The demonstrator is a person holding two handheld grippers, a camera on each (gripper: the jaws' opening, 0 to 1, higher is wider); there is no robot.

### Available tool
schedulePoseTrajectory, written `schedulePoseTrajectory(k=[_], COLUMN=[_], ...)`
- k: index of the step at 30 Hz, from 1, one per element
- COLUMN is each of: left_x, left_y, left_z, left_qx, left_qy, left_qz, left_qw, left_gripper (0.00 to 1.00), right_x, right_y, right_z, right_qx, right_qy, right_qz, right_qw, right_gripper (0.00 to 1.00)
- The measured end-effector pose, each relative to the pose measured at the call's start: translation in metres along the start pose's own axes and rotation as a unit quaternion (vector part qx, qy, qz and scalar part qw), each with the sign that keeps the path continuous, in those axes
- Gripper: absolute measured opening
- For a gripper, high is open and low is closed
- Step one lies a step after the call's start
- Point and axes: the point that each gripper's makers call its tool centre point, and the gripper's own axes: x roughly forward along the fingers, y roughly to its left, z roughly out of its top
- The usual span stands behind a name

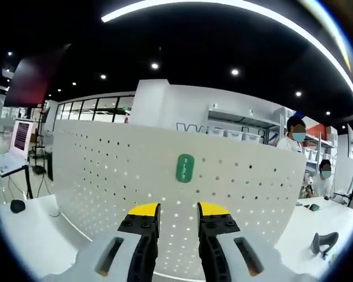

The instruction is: Insert the hook assembly into the mounting plate slot until the hook locks in place.

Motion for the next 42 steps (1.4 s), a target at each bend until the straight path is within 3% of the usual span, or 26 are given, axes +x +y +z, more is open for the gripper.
schedulePoseTrajectory(k=[18,26,42], left_x=[-0.006,-0.009,-0.016], left_y=[-0.005,-0.01,-0.019], left_z=[0.002,0.002,0.004], left_qx=[0.005,0.009,0.014], left_qy=[0.0,0.0,-0.003], left_qz=[0.004,0.003,0.003], left_qw=[1.0,1.0,0.9999], left_gripper=[0.82,0.82,0.82], right_x=[-0.022,-0.037,-0.06], right_y=[0.019,0.031,0.048], right_z=[-0.029,-0.05,-0.069], right_qx=[0.013,0.019,0.044], right_qy=[0.032,0.056,0.085], right_qz=[0.043,0.069,0.111], right_qw=[0.9985,0.9959,0.9892], right_gripper=[0.28,0.33,0.43])
